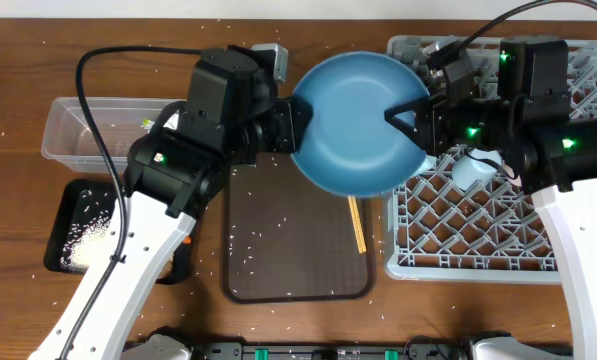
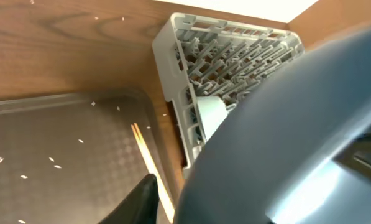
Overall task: Sort waste into correct bins and load items into the dishwasher rack
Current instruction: 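Carry the plate with right gripper over the dish rack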
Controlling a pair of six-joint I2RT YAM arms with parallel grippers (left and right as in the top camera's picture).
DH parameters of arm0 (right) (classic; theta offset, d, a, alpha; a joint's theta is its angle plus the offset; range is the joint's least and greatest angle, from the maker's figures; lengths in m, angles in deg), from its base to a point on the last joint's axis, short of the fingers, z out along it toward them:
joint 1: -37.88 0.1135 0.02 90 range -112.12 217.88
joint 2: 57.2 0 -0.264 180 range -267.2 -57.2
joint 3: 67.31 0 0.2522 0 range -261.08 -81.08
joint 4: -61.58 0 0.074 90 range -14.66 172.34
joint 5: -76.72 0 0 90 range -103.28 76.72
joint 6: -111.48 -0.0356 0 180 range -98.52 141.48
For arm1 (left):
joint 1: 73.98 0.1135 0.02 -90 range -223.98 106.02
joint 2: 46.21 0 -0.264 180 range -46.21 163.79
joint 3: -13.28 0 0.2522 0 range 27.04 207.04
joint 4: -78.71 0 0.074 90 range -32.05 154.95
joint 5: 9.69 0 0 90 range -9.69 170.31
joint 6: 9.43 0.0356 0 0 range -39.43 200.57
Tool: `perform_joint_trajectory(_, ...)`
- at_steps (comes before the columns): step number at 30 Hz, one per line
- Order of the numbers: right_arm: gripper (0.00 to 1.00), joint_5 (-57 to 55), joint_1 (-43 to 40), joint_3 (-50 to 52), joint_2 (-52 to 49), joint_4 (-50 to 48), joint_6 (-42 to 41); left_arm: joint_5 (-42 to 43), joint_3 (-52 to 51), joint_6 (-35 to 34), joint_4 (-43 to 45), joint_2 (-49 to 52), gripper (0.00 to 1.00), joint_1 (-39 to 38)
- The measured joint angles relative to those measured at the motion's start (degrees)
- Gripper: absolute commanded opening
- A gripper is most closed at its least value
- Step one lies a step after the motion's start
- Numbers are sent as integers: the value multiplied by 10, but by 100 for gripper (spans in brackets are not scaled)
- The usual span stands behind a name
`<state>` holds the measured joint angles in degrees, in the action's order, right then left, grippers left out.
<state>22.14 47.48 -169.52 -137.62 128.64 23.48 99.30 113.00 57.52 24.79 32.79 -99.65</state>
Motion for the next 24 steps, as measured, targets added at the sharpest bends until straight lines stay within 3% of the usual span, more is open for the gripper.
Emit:
perform_joint_trajectory(11, 2, -32, -3, 0, 0, 16, -3, 4, 0, -3, 1, 0, 38, 0)
perform_joint_trajectory(15, 1, -59, -14, 0, 0, 33, -6, 4, 0, -3, 1, 0, 43, 0)
perform_joint_trajectory(24, 1, -174, -69, 0, 2, 67, -14, 4, 0, 2, 2, -2, 44, 0)
